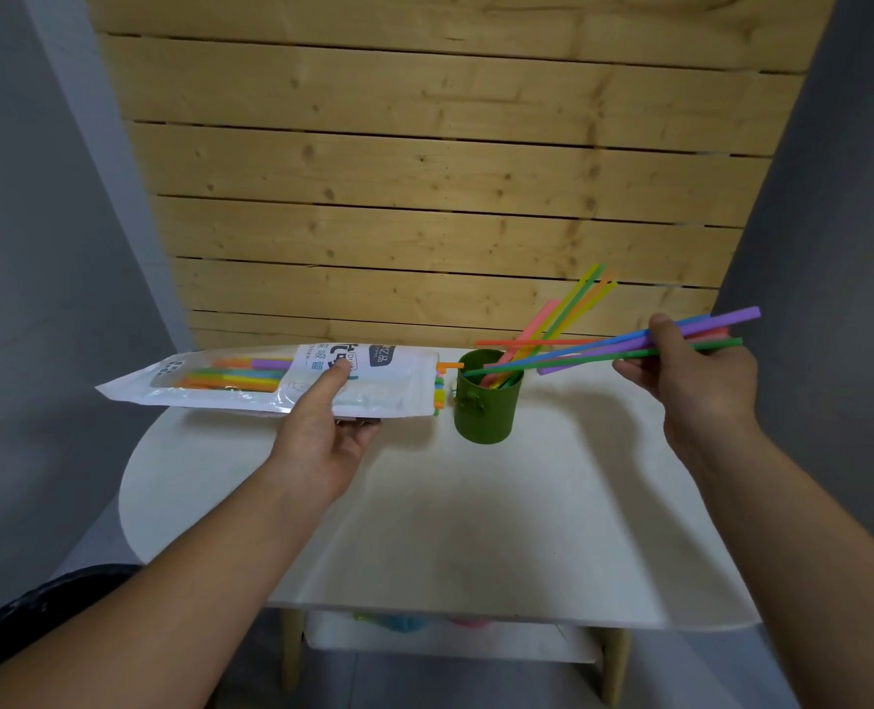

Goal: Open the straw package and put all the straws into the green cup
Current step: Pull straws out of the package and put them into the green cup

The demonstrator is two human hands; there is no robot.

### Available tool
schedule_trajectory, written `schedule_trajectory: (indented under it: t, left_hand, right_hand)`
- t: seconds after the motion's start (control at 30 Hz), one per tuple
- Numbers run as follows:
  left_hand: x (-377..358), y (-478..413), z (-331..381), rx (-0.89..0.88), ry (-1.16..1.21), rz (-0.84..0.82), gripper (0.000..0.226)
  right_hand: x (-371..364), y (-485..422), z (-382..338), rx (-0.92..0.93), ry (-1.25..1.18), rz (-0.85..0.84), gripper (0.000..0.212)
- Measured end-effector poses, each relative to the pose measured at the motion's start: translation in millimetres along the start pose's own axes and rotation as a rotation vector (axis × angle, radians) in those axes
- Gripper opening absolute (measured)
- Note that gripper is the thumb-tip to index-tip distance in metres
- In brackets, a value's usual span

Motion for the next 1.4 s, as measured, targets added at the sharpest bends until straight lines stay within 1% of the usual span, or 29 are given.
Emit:
schedule_trajectory:
  t: [0.23,0.47,0.6,0.8,1.1,1.23,1.4]
  left_hand:
    - [-2,2,-2,0.005,-0.013,-0.009,0.032]
    - [-2,1,-2,0.006,-0.033,-0.022,0.031]
    - [-2,0,-2,0.007,-0.037,-0.021,0.03]
    - [-2,2,-2,0.007,-0.034,-0.023,0.032]
    - [-2,3,-1,0.003,-0.035,-0.02,0.036]
    - [-2,4,-2,0.015,-0.037,-0.023,0.032]
    - [0,4,-4,0.024,-0.039,-0.022,0.031]
  right_hand:
    - [-7,0,-7,0.114,0.122,-0.001,0.021]
    - [-16,0,-15,0.182,0.247,-0.004,0.023]
    - [-17,0,-19,0.21,0.302,0.01,0.028]
    - [-14,2,-23,0.238,0.296,0.02,0.023]
    - [-12,5,-26,0.278,0.262,-0.009,0.019]
    - [-13,4,-23,0.257,0.258,-0.024,0.02]
    - [-28,1,-20,0.204,0.273,-0.051,0.026]
Point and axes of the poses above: each hand's wrist, its own y-axis away from the middle knuckle, its own x-axis out of the back of the hand, z = x × y, the point moved 7 cm from there along -y, towards the middle knuckle, and after that the axes turned 3 degrees about y, right-handed, at the moved point
